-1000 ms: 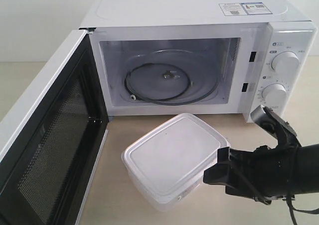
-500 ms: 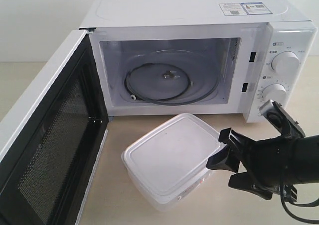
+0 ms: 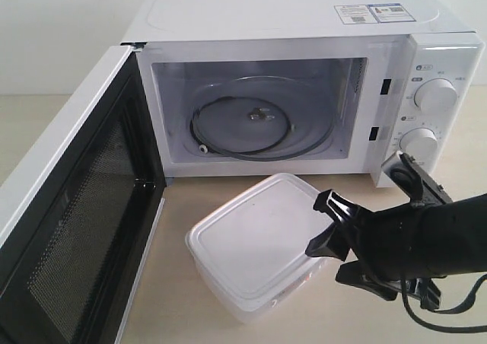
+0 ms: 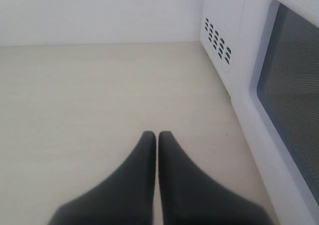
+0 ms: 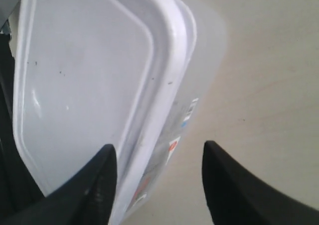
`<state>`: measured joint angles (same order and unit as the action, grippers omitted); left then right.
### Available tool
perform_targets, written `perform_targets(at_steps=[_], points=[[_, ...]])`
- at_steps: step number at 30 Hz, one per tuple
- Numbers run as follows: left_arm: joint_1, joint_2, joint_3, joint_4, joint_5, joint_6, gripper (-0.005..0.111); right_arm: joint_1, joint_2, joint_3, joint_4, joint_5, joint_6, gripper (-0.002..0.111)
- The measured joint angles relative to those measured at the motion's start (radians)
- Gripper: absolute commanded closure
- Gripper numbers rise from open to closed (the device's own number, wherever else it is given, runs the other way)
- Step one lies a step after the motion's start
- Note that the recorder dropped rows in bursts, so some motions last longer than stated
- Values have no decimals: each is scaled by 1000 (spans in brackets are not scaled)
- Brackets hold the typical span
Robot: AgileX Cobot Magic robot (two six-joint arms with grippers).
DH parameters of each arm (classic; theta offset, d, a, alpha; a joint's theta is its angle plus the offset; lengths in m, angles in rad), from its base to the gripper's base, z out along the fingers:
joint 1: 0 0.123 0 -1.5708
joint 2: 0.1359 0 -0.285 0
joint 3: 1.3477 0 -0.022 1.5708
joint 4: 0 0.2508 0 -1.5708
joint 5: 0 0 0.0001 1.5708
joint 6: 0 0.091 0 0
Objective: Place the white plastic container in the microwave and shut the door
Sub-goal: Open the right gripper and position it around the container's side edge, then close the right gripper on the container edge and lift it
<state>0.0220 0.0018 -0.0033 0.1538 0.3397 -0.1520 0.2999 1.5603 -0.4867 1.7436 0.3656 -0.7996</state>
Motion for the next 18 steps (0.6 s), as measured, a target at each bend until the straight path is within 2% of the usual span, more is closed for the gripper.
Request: perform_targets(at_steps=[18], points=[[0,0,0,0,0,0,103,151,0,-50,0,-212,160,59]])
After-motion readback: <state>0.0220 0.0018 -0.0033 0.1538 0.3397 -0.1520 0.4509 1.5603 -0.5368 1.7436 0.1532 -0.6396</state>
